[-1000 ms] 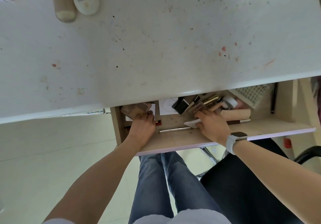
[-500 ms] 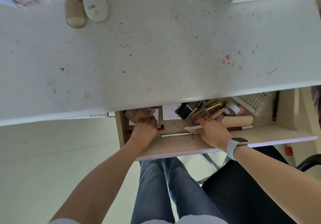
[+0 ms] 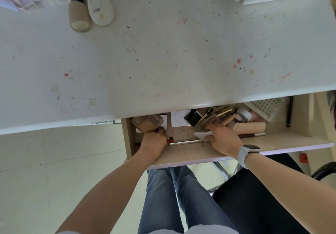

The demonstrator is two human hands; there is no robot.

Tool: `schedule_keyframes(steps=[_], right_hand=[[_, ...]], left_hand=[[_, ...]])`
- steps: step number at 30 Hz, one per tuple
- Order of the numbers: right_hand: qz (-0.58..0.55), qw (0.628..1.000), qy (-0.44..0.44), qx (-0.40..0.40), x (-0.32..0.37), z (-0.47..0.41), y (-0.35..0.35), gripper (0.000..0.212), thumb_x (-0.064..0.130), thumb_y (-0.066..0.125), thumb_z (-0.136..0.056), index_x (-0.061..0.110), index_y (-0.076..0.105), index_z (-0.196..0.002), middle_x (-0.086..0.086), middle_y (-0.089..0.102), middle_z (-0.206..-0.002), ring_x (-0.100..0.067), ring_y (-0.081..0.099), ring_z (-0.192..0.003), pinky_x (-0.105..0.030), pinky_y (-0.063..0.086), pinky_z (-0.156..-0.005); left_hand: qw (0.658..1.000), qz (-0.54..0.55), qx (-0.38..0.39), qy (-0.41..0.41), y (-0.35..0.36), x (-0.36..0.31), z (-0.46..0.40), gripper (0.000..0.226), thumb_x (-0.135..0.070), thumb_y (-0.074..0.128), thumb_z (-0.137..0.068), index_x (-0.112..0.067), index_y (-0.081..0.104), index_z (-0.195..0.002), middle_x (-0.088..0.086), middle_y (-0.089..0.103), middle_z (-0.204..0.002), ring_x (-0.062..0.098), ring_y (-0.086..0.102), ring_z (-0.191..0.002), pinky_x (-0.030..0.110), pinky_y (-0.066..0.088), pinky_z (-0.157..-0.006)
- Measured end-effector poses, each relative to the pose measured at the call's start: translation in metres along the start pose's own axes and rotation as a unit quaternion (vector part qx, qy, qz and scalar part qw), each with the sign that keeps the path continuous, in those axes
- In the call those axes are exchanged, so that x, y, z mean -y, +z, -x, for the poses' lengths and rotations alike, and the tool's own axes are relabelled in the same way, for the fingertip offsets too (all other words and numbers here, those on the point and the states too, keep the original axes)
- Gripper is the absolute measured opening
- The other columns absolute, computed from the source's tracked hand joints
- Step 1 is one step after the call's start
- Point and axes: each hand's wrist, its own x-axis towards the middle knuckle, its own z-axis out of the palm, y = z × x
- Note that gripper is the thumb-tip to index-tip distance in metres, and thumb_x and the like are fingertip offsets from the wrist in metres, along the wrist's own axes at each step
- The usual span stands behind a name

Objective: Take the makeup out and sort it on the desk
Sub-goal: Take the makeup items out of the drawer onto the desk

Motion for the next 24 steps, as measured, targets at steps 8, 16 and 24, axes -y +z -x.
schedule_keyframes(steps=[8,16,24], right_hand=[[-0.005,1.0,0.002,0.005,0.0,0.0,0.002,0.029,0.026,0.048,-0.091,0.018,0.05,-0.119,-0.004,0.057,-0.119,-0.025,0.056,-0.105,-0.036,0.046,-0.082],[-0.008,1.0,0.004,0.007,0.002,0.001,0.002,0.031,0.025,0.048,-0.092,0.019,0.048,-0.121,-0.005,0.058,-0.118,-0.027,0.056,-0.105,-0.037,0.046,-0.082],[-0.018,1.0,-0.001,0.008,0.002,0.003,0.003,0.029,0.025,0.05,-0.091,0.018,0.049,-0.119,-0.005,0.057,-0.117,-0.027,0.057,-0.102,-0.036,0.046,-0.081]], left_hand=[[0.999,0.035,0.028,-0.019,0.002,-0.002,0.002,0.031,-0.003,0.039,-0.09,-0.002,0.051,-0.119,0.014,0.06,-0.116,0.026,0.061,-0.099,0.031,0.048,-0.075],[0.986,0.091,0.105,-0.087,-0.004,-0.016,-0.005,0.037,-0.011,0.038,-0.094,-0.003,0.041,-0.13,0.013,0.048,-0.128,0.026,0.049,-0.115,0.034,0.043,-0.086],[0.983,0.102,0.142,-0.047,-0.005,-0.011,-0.003,0.026,-0.005,0.039,-0.094,-0.005,0.056,-0.113,0.012,0.059,-0.116,0.025,0.056,-0.105,0.034,0.047,-0.084]])
